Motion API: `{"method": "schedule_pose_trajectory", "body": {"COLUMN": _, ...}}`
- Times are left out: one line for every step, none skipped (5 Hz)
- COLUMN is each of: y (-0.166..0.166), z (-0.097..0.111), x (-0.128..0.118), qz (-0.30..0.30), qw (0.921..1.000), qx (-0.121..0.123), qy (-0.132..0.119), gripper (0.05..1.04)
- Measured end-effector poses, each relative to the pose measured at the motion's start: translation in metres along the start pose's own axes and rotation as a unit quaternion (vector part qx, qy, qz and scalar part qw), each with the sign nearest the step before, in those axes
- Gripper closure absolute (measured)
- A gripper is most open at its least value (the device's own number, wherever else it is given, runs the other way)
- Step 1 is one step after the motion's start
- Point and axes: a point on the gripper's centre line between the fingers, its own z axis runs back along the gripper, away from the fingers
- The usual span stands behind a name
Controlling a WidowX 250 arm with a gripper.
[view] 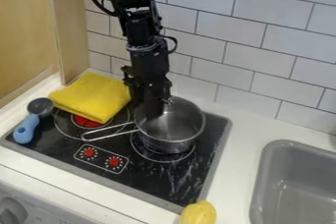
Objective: Picking the silver pot from the stove and place it to the left bunner on the left side
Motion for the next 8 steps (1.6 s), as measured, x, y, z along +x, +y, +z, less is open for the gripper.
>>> {"method": "schedule_pose_trajectory", "body": {"y": 0.001, "z": 0.001, "x": 0.002, "qz": -0.002, "qw": 1.0000, "qx": 0.004, "qy": -0.002, "gripper": 0.955}}
{"method": "schedule_pose_trajectory", "body": {"y": 0.002, "z": 0.002, "x": 0.002, "qz": -0.003, "qw": 1.0000, "qx": 0.004, "qy": -0.002, "gripper": 1.019}}
{"method": "schedule_pose_trajectory", "body": {"y": 0.001, "z": 0.002, "x": 0.002, "qz": -0.003, "qw": 1.0000, "qx": 0.004, "qy": -0.003, "gripper": 1.025}}
{"method": "schedule_pose_trajectory", "body": {"y": 0.004, "z": 0.009, "x": 0.007, "qz": 0.000, "qw": 0.9996, "qx": 0.017, "qy": -0.024, "gripper": 1.026}}
{"method": "schedule_pose_trajectory", "body": {"y": 0.008, "z": 0.024, "x": 0.010, "qz": 0.007, "qw": 0.9983, "qx": 0.028, "qy": -0.051, "gripper": 1.029}}
{"method": "schedule_pose_trajectory", "body": {"y": 0.010, "z": 0.043, "x": 0.008, "qz": 0.024, "qw": 0.9954, "qx": 0.038, "qy": -0.084, "gripper": 1.029}}
{"method": "schedule_pose_trajectory", "body": {"y": 0.020, "z": 0.058, "x": 0.004, "qz": 0.052, "qw": 0.9917, "qx": 0.047, "qy": -0.108, "gripper": 1.029}}
{"method": "schedule_pose_trajectory", "body": {"y": 0.036, "z": 0.061, "x": -0.007, "qz": 0.084, "qw": 0.9893, "qx": 0.059, "qy": -0.104, "gripper": 1.029}}
